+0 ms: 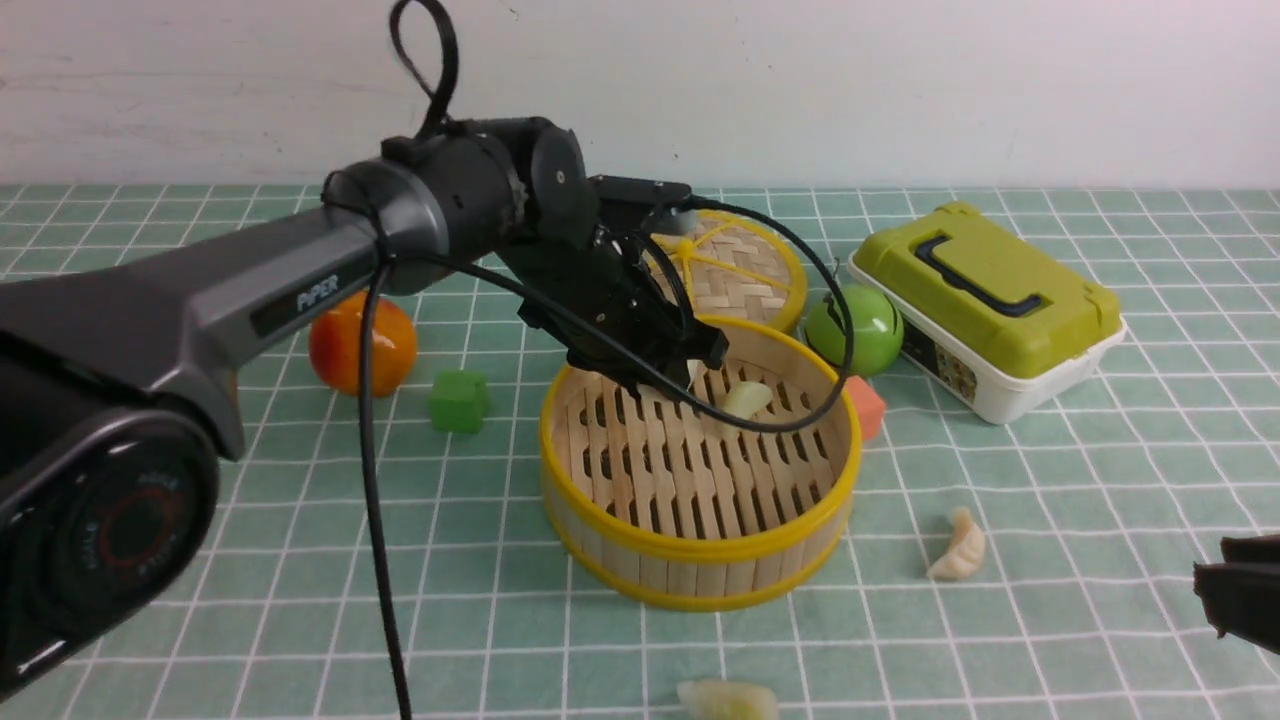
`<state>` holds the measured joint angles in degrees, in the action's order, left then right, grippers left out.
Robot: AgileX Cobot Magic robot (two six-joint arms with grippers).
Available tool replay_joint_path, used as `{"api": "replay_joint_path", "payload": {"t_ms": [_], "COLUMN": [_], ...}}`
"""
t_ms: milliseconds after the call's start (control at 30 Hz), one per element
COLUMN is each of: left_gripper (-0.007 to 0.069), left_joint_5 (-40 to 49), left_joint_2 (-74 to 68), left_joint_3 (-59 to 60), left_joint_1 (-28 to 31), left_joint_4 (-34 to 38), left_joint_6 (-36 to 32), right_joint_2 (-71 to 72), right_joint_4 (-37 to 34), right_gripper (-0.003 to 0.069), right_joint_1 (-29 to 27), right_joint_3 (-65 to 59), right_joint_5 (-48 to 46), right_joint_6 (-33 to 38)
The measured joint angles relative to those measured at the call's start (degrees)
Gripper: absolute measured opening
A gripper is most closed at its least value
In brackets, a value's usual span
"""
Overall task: Put the dumplings into the steamer on the table with the blue tablecloth.
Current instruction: 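Place the dumpling into the bamboo steamer basket with the left gripper, then reach for and grasp a dumpling lying on the table beside the steamer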
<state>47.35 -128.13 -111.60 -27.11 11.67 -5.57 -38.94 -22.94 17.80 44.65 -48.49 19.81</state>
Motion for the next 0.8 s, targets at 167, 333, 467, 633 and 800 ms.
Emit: {"api": "replay_joint_path", "payload": {"t_ms": [167, 333, 467, 633, 800], "left_gripper": [0.0247, 0.0332, 0.0459, 0.0493, 0.0378], "left_joint_5": [0.7, 2.8, 10.9, 21.3, 23.9], "left_joint_2": [-2.2, -2.3, -0.8, 5.0, 16.3], "left_joint_3": [-1.0, -1.5, -6.3, -14.0, -16.5], "left_joint_1": [-2.0, -2.3, -2.3, -2.3, -2.3], "left_joint_4": [-8.2, -9.8, -11.0, -12.4, -15.5], "left_joint_6": [5.1, 7.5, 8.3, 9.6, 13.2], "right_joint_2": [0.0, 0.0, -0.2, -4.1, -14.0], "right_joint_4": [0.7, 0.9, 0.9, 1.0, 1.8], "right_gripper": [0.0148, 0.0153, 0.0152, 0.0099, -0.0006], "right_joint_1": [0.0, 0.0, 0.0, 0.8, 9.0], "right_joint_3": [0.0, 0.0, 0.0, 2.1, 8.8], "right_joint_5": [0.0, 0.2, 0.2, -2.1, -7.9], "right_joint_6": [0.0, 0.0, 0.0, 2.6, 6.5]}}
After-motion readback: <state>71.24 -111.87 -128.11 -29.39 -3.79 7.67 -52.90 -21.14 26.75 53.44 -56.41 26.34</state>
